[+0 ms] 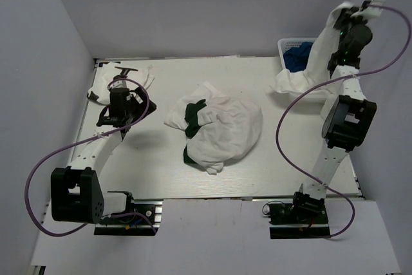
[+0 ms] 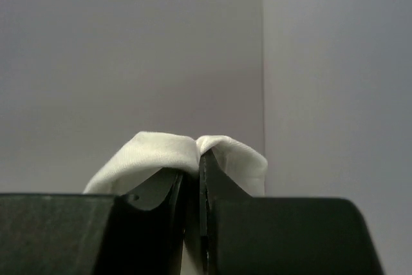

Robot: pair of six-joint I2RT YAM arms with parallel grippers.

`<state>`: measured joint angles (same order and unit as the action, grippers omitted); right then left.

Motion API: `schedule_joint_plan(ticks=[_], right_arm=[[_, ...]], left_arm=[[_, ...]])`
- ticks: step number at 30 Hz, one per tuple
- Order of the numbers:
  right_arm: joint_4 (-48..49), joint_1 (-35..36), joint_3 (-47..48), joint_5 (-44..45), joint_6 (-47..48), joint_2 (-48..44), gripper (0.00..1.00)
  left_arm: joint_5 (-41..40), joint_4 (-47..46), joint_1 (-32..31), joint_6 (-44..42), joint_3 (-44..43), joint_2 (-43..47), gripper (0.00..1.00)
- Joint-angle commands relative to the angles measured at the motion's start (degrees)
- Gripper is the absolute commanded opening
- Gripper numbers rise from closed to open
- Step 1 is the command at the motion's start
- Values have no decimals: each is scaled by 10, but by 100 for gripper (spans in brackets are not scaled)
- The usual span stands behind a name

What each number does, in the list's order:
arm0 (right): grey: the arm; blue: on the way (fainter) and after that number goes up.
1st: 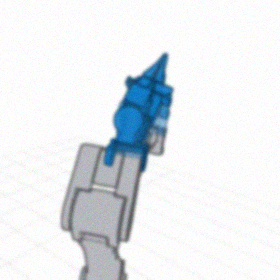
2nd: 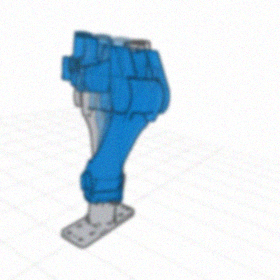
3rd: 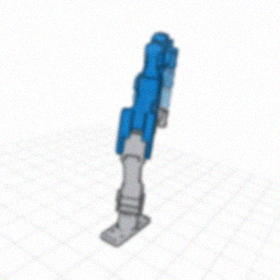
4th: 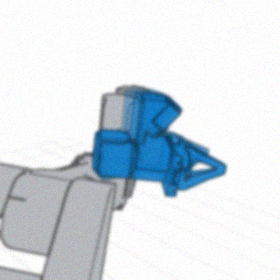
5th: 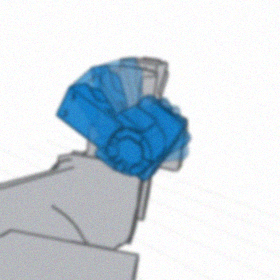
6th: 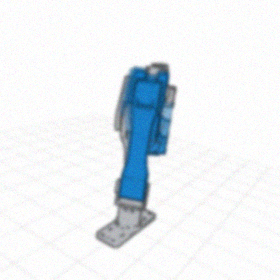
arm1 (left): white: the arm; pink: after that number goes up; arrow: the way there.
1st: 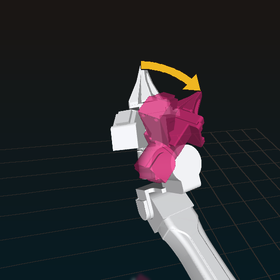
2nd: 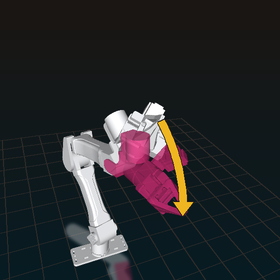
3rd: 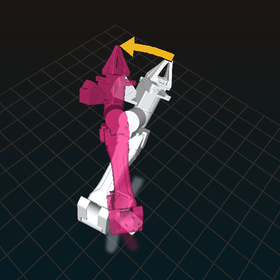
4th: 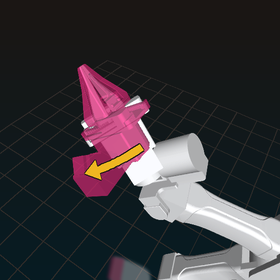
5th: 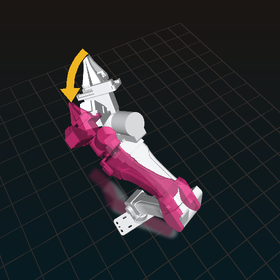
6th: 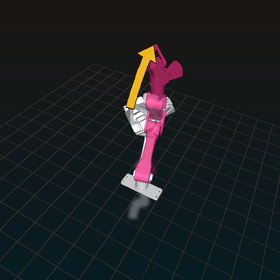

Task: Fold and stack the t-shirts

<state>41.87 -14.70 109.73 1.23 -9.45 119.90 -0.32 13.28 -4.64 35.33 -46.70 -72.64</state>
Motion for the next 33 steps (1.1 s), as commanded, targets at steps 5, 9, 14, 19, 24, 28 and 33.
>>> schedule_joint_plan(ticks=[5,9,14,19,24,28,33], right_arm=[[-173,15,-181,-19,-9,1,0],[-281,21,-175,-30,-6,13,13],[-495,49,-61,47,85,5,90],[-623,61,-17,197,115,-23,90],[-754,59,34,249,181,6,90],[-814,54,71,243,202,55,90],[-835,51,117,199,202,114,90]], left_arm=[[23,-18,-2,4,-13,9,99],[29,-18,-2,4,-13,9,99],[34,-6,-2,-8,-8,9,99],[45,-6,-2,-19,-2,9,99],[59,14,-2,-38,-15,3,99],[59,19,-2,-43,-15,-2,99],[64,24,3,-43,-2,-7,99]])
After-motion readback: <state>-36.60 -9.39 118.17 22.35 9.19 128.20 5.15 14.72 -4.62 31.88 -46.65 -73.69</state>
